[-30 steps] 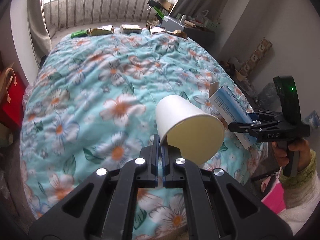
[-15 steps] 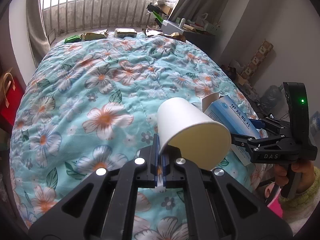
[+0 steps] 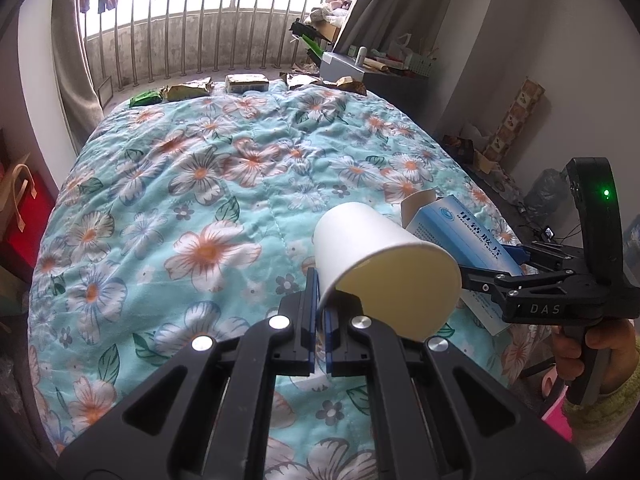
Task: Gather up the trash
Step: 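Lift paper cup and tablet box and carry both toward the wastebasket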
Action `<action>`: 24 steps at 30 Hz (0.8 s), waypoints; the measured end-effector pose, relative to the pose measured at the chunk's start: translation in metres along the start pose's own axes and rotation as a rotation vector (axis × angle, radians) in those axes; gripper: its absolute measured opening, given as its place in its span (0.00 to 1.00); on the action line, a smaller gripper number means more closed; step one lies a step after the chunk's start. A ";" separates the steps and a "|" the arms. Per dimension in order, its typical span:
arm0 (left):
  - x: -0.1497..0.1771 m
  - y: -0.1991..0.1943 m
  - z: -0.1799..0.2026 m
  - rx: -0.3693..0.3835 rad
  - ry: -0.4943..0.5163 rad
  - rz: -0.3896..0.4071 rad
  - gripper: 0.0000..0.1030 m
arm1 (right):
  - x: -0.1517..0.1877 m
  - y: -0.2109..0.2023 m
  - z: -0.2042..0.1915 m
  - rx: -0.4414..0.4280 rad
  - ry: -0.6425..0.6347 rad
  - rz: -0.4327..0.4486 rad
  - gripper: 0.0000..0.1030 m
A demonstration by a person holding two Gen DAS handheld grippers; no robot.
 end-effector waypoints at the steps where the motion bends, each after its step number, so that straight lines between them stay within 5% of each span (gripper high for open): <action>1: 0.000 -0.001 0.001 -0.001 0.003 0.002 0.01 | 0.000 -0.002 0.001 -0.005 0.005 0.003 0.68; 16: -0.009 -0.010 0.021 0.033 0.032 0.040 0.01 | 0.002 -0.042 0.024 -0.069 0.114 0.099 0.68; 20: -0.021 -0.014 0.042 0.079 0.071 0.058 0.01 | 0.012 -0.081 0.056 -0.076 0.213 0.193 0.68; 24: -0.041 -0.010 0.085 0.165 0.150 0.066 0.01 | 0.039 -0.124 0.111 0.004 0.346 0.290 0.68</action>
Point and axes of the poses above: each gripper's, at about its wrist camera, not at the fingertips, and y roughly the way its jaws point, z to its right, x to its underside, the point moved 2 cm from there along y, roughly the way its jaws point, and after that the axes turned 2 degrees about x, right-handed, at the moved point
